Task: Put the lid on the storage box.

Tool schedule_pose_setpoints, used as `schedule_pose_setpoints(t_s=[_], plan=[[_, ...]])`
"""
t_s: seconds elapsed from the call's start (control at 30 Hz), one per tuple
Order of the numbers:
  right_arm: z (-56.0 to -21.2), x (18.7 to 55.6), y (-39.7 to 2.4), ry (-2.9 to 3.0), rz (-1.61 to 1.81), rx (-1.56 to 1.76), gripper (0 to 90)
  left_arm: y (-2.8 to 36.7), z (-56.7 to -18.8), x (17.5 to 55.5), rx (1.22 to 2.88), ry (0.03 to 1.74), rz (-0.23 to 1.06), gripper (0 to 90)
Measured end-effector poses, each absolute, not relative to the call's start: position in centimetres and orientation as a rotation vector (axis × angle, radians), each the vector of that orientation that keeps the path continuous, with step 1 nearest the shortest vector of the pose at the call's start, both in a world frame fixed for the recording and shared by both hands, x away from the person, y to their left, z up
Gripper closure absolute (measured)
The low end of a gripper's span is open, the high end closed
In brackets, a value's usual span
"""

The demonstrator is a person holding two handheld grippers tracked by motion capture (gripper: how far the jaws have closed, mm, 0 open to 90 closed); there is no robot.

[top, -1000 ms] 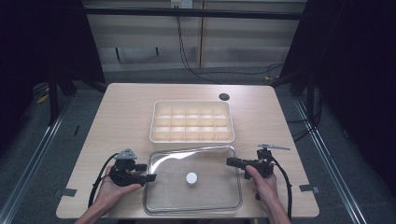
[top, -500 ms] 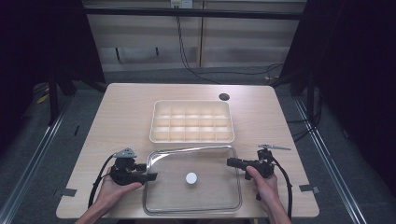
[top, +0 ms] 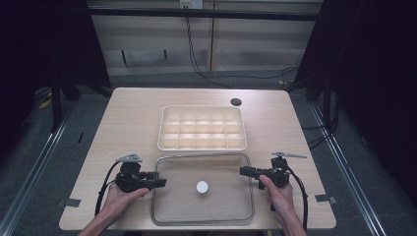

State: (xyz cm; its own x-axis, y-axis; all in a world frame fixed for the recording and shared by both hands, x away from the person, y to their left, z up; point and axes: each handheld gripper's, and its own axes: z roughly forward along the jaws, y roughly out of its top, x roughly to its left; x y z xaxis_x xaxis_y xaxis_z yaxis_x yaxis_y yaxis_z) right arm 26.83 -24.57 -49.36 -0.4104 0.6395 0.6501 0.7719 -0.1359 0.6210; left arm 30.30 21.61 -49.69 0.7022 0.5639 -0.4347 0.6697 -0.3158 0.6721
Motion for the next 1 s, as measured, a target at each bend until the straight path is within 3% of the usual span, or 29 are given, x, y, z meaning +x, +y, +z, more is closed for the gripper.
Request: schedule_pose_setpoints(t_s=[0.47,1.0], plan=[[-48.6,26.7,-24.2,-2.024,-1.636,-1.664,65.3,22.1,-47.9,30.3,1.961,0.891,-0.114,56.3],[-47.3,26.5,-23.6,-2.054,-1.715,-1.642,65.7,22.9,-46.8,30.1,1.923,0.849,-0.087,61.1]])
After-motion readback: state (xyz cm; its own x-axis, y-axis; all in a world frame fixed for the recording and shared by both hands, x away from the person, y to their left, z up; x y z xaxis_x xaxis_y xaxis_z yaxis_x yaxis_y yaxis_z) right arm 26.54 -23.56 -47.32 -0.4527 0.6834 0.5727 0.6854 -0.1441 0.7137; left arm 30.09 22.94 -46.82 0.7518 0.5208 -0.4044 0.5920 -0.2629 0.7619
